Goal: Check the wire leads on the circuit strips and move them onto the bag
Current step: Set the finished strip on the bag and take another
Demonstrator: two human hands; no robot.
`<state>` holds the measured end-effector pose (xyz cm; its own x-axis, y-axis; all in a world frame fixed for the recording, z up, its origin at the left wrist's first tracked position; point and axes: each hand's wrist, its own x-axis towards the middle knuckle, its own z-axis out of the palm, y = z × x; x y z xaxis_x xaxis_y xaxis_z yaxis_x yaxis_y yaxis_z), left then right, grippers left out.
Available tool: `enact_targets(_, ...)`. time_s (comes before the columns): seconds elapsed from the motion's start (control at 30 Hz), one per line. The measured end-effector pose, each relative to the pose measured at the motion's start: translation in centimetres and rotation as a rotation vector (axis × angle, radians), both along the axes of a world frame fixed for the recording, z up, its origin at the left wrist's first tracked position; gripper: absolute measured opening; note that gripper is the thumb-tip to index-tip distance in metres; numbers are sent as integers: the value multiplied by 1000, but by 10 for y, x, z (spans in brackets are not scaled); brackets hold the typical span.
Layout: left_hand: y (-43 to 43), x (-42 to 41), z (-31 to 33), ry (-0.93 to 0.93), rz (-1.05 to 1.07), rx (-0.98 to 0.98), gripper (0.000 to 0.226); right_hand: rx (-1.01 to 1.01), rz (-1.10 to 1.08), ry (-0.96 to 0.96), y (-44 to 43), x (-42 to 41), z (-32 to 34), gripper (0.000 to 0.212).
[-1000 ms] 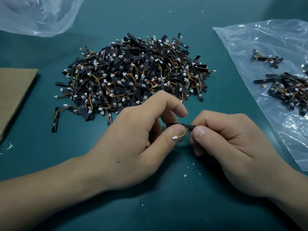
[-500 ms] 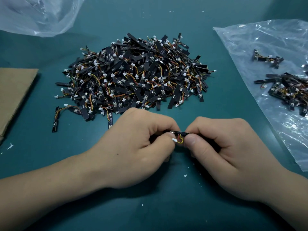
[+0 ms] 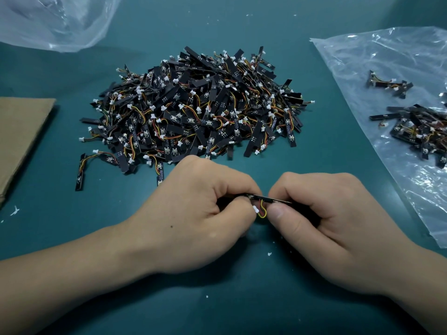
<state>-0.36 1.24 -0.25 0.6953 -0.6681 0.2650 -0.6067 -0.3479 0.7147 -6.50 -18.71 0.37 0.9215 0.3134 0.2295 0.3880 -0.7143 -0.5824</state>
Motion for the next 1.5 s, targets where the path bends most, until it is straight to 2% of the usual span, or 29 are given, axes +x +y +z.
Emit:
enact_targets(0.4, 0, -2, 5, -45, -27, 21, 13, 41, -56, 65, 2, 1, 1, 16)
enact_targets(0.57, -1, -1, 6, -76, -38, 39, 15, 41, -86, 60, 3, 2, 0, 20)
enact_targets(1.5, -1, -5, 7, -58, -31, 33, 14, 29, 7, 34, -1, 2, -3, 25)
